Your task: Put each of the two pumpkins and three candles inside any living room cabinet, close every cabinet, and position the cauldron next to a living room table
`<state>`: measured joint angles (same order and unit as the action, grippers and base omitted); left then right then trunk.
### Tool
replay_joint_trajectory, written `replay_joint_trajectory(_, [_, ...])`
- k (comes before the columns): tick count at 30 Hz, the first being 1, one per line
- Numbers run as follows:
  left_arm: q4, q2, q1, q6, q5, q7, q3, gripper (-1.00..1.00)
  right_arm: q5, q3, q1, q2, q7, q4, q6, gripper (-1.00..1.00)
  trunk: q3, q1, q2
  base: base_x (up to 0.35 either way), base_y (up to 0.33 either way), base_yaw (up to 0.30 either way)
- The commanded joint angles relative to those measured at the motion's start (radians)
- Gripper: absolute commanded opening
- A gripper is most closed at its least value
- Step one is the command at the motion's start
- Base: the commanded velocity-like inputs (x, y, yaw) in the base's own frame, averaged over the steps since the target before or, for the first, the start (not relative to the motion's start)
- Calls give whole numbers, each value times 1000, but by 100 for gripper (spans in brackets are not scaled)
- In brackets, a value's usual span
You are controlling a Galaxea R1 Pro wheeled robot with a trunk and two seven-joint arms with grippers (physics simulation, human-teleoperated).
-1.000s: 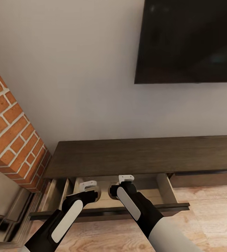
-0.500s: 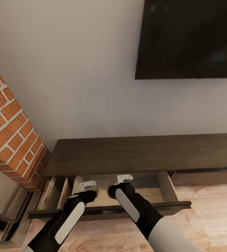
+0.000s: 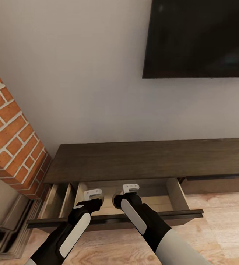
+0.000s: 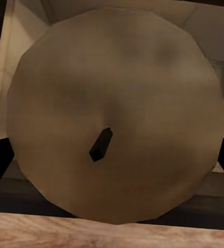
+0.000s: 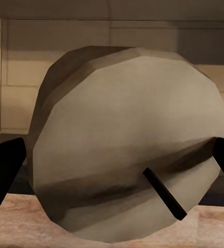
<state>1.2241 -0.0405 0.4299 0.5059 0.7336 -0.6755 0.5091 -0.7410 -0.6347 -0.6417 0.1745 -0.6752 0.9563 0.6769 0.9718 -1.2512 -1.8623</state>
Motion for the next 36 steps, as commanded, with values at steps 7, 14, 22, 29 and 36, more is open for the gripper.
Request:
replay_joint_trajectory(7, [2, -1, 1, 0, 7, -9, 5, -100, -9, -2, -1, 0, -8, 1, 0, -100, 23, -27, -50, 0, 0, 0])
replay_joint_trajectory(14, [3, -1, 1, -1, 8, -9, 13, -100, -9, -2, -1, 0, -9, 1, -3, -100, 45, -54, -99, 0, 0, 0])
replay_joint_trajectory(22, [9, -1, 1, -1, 7, -9, 24, -100, -11, -3, -1, 0, -7, -1, -44, -100, 45, -54, -99, 0, 1, 0])
replay_joint_trajectory(29, [10, -2, 1, -1, 7, -9, 25, -100, -11, -3, -1, 0, -7, -1, -46, -100, 45, -54, -99, 22, 50, 0])
replay_joint_trajectory(36, [9, -1, 1, 0, 8, -9, 25, -100, -11, -3, -1, 0, -7, 0, -46, -100, 45, -54, -99, 77, 50, 0])
